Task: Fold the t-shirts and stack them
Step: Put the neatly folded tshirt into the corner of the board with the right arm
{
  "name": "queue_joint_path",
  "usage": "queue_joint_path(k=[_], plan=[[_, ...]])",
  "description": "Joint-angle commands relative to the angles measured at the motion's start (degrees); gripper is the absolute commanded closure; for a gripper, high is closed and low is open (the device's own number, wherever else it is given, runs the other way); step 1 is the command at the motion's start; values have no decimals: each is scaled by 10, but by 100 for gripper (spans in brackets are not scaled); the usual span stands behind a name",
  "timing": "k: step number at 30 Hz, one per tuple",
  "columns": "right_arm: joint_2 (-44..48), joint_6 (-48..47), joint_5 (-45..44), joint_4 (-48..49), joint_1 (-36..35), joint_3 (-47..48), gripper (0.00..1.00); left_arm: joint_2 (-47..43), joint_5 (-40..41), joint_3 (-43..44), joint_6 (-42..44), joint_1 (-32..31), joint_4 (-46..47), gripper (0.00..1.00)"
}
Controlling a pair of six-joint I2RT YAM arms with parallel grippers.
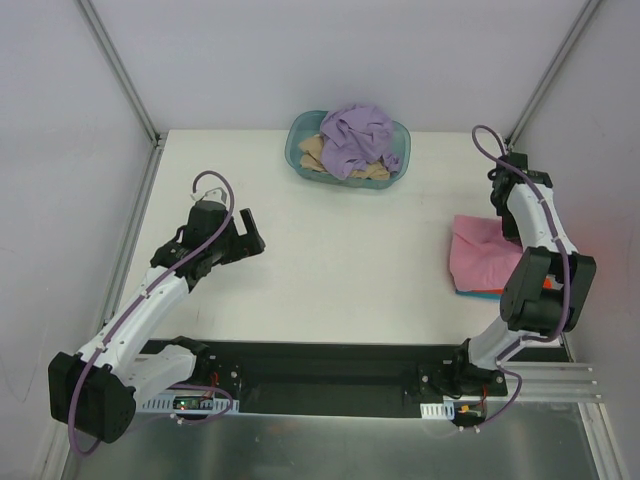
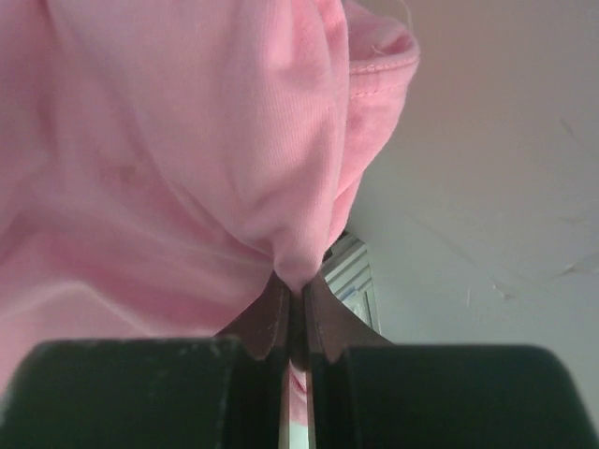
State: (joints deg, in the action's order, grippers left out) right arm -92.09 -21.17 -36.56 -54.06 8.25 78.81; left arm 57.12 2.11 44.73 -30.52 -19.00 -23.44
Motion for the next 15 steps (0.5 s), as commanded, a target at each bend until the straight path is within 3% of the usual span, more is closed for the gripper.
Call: queue_joint_path(k=[1, 4, 5, 6, 8, 9, 15], plan=[[-23, 54, -102, -5, 13, -7, 96, 3, 18, -3, 10, 7, -4, 1], [-38, 81, -134, -14, 22, -8, 84, 3, 18, -3, 9, 7, -4, 1], [-41, 85, -134, -18, 23, -8, 73, 6, 20, -3, 9, 7, -4, 1], [-45, 89, -136, -22, 24, -5, 51, 6, 20, -3, 10, 7, -4, 1], [-46, 117, -163, -35, 24, -1, 42, 10, 19, -2, 11, 7, -4, 1], [-40, 125, -167, -39, 24, 2, 29, 11, 19, -3, 11, 7, -5, 1], [23, 141, -77, -14, 21, -2, 7, 16, 22, 2, 7, 8, -4, 1]])
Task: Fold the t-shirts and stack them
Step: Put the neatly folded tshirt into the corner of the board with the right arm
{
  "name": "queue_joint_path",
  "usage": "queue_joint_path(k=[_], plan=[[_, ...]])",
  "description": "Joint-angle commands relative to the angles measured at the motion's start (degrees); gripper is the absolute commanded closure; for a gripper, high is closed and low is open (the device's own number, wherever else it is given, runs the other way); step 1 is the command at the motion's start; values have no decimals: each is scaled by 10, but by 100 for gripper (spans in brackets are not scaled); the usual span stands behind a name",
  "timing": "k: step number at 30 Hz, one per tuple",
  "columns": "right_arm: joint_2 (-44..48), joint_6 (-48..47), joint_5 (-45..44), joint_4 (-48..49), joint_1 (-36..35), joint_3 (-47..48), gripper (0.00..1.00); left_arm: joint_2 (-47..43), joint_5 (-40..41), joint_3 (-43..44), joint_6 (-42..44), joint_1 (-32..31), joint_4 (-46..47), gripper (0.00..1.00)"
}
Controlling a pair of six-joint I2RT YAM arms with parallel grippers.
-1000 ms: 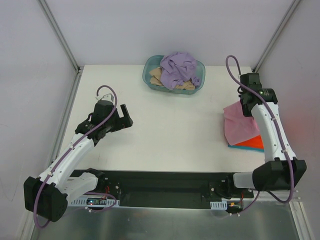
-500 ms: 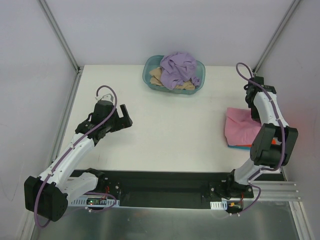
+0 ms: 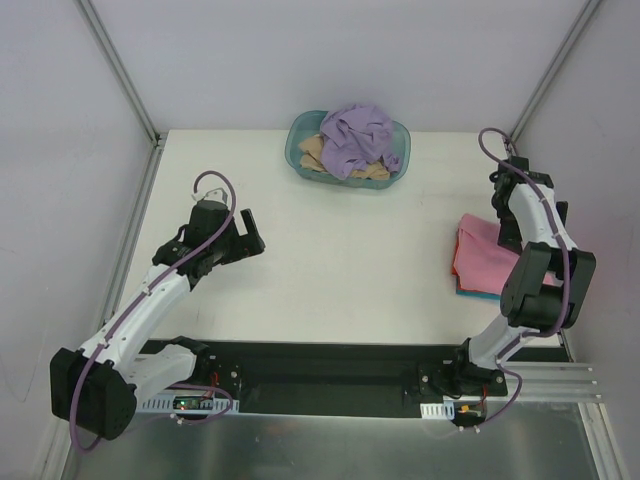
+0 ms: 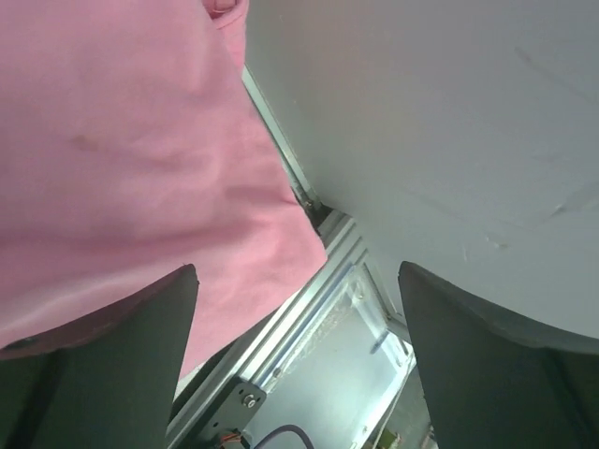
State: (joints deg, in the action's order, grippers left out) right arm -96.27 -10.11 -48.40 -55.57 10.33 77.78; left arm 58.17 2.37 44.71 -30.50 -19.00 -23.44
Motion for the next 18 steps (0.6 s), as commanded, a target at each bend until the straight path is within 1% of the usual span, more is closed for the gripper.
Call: queue_joint_path(k=[1, 2, 4, 5, 6, 7, 8, 9, 11, 12, 13, 14, 17, 18], plan=[[83, 28, 63, 12, -5, 1, 4, 6, 15, 6, 7, 8, -4, 1], [113, 26, 106, 37, -9, -20, 1, 6, 10, 6, 5, 8, -4, 1], [153, 15, 152, 67, -27, -45, 1, 5, -3, 6, -1, 8, -3, 1], [195, 13, 202, 103, -33, -60, 0, 1, -4, 6, -3, 8, -4, 1], [215, 11, 230, 122, -39, -89, 3, -1, -4, 6, -6, 8, -5, 1], [235, 8, 258, 142, -45, -107, 3, -5, -5, 6, -12, 8, -6, 1], [278, 8, 314, 180, -48, -122, 3, -14, -6, 5, -16, 8, -6, 1], [296, 8, 340, 199, -48, -153, 3, -19, -7, 4, -19, 8, -7, 1], [336, 11, 404, 250, -49, -183, 3, -41, -10, 2, -29, 8, -6, 1], [373, 12, 428, 266, -50, -201, 3, -50, -10, 1, -33, 8, -7, 1], [391, 12, 451, 284, -51, -233, 3, -58, -10, -1, -43, 8, -6, 1], [408, 16, 503, 321, -52, -254, 3, -75, -9, -4, -47, 8, -7, 1], [471, 28, 553, 374, -57, -312, 3, -111, -5, -16, -61, 8, -7, 1], [484, 39, 549, 383, -57, -323, 3, -123, -4, -26, -64, 8, -7, 1]])
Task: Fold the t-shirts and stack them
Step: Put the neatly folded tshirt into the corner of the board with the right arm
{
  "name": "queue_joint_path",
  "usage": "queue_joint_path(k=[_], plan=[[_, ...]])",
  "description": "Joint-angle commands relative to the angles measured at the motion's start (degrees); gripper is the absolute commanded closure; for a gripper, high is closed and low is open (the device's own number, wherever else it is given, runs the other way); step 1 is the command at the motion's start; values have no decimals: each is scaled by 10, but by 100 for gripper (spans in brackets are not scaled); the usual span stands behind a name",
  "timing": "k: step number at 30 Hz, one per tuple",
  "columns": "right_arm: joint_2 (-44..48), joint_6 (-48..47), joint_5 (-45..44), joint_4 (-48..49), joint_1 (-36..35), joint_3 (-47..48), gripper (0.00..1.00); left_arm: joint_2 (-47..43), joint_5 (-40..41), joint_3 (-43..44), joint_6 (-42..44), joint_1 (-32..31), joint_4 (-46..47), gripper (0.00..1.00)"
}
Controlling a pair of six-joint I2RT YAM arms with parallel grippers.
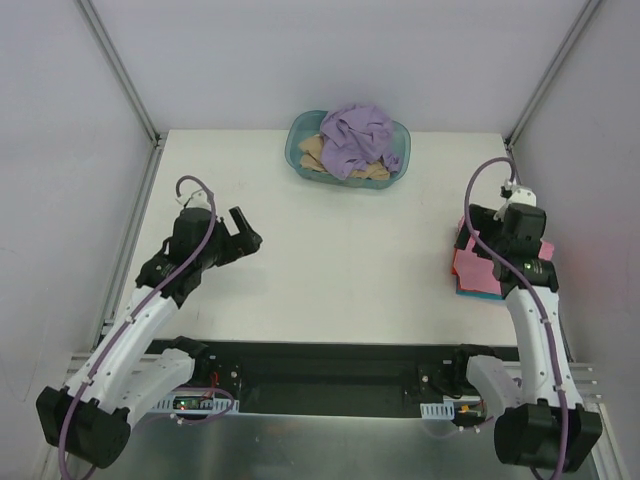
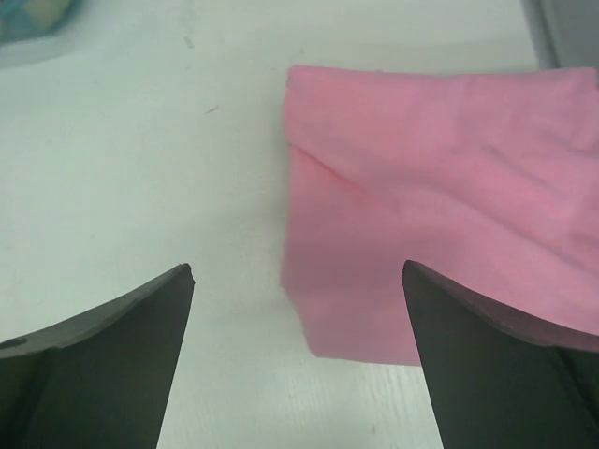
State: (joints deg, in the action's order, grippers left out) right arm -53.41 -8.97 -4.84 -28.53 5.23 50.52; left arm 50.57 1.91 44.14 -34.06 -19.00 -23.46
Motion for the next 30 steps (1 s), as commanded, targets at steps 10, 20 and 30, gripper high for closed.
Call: queue_joint_path(k=[10, 20, 30], plan=[[-1, 122, -103, 142, 96, -78, 3, -129, 1, -53, -50, 8, -7, 1], [-96, 178, -42, 174, 248, -102, 3, -117, -12, -55, -52, 8, -10, 1], [-124, 222, -52, 189, 285, -152, 3, -125, -16, -63, -47, 8, -20, 1]])
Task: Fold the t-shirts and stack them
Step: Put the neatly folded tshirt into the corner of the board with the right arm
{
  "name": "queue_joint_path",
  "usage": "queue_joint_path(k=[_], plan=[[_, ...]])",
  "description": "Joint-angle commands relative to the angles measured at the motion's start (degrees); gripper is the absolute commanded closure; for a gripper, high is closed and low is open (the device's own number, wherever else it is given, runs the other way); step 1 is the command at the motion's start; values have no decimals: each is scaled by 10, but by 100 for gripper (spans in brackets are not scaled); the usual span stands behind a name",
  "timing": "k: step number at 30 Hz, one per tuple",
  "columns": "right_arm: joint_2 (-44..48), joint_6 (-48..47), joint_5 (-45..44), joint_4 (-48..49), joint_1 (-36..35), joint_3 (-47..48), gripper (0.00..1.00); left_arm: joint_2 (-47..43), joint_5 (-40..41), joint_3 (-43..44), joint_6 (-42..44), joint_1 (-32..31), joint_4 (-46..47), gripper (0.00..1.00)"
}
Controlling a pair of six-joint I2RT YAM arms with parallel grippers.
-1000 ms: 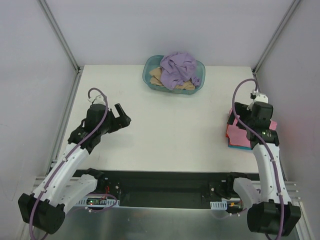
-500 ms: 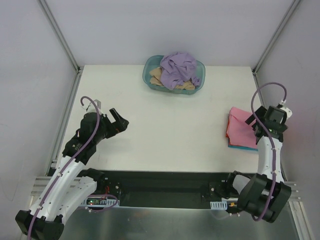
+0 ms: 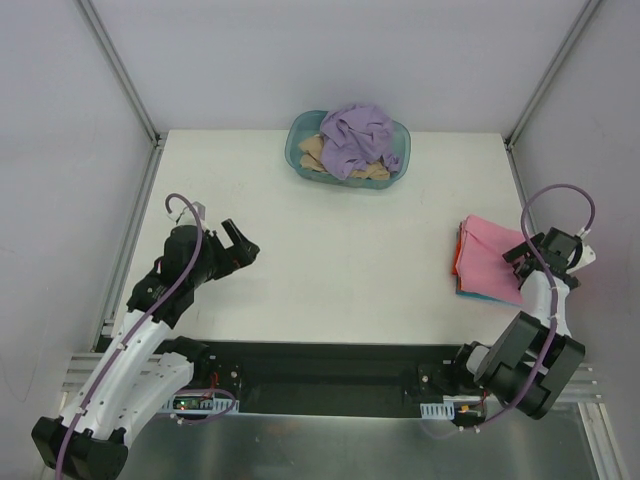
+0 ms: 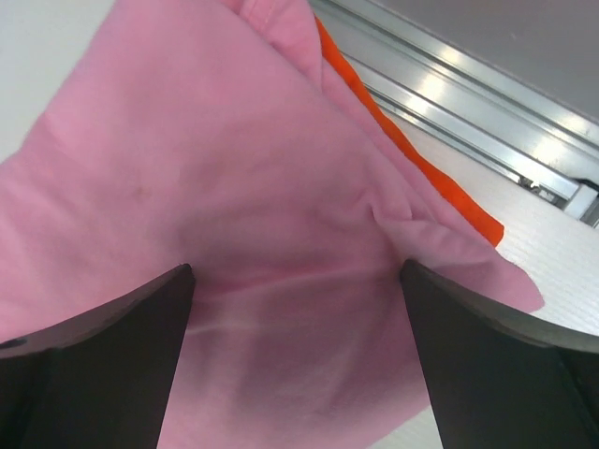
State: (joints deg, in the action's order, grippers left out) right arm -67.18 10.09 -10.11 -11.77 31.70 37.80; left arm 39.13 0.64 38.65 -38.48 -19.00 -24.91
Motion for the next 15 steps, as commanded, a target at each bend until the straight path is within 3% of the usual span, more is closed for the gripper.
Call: queue_joint_path(k=[1, 10, 12, 15], plan=[[14, 31, 13, 28, 21, -24, 3, -13, -3, -9, -3, 8, -6, 1], [94, -24, 191, -8, -12, 71, 3, -28, 16, 2, -5, 8, -22, 1], [115, -63, 190, -35, -97, 98, 3, -28, 19, 1, -5, 8, -24, 1], [136, -116, 109, -62, -251, 117, 3, -22, 21, 9, -5, 8, -35, 1]])
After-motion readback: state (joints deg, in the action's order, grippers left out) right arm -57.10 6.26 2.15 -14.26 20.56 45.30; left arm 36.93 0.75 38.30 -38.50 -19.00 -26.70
